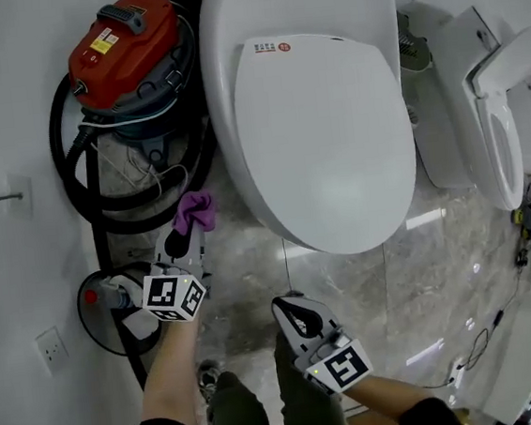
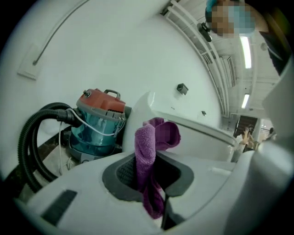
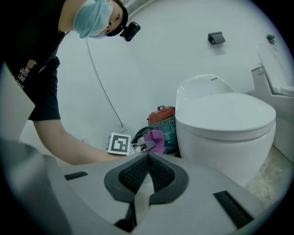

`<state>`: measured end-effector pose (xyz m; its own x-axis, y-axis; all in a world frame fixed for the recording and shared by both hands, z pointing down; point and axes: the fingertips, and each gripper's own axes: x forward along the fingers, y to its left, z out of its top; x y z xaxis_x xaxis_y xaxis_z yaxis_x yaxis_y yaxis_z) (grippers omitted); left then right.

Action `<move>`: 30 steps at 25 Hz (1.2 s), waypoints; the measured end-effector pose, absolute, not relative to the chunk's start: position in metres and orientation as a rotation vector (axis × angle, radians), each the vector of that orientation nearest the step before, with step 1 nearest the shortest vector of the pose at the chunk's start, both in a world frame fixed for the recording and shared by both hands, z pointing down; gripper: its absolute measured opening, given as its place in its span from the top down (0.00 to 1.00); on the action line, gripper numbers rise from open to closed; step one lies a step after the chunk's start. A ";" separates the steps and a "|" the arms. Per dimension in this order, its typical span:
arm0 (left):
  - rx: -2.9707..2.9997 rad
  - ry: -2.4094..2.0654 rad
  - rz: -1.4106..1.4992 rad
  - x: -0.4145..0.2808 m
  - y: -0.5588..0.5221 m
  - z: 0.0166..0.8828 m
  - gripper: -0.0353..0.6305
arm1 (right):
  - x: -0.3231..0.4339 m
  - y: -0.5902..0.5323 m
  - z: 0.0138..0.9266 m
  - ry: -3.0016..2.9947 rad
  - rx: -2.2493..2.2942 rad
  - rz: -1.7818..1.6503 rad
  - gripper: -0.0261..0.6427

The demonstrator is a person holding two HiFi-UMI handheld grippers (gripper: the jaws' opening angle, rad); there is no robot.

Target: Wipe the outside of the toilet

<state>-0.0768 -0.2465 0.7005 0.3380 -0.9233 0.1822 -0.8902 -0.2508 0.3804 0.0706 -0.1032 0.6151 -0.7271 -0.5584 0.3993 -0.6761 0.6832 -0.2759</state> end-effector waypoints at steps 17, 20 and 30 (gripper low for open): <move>2.294 -1.464 0.060 -0.053 -0.148 0.459 0.87 | 0.082 -0.109 0.400 -2.534 1.199 0.706 0.96; 2.305 -1.470 0.049 -0.055 -0.138 0.412 0.87 | 0.079 -0.101 0.366 -2.531 1.195 0.704 0.96; 2.286 -1.552 0.025 -0.078 -0.097 0.278 0.87 | 0.073 -0.091 0.250 -2.590 1.219 0.584 0.96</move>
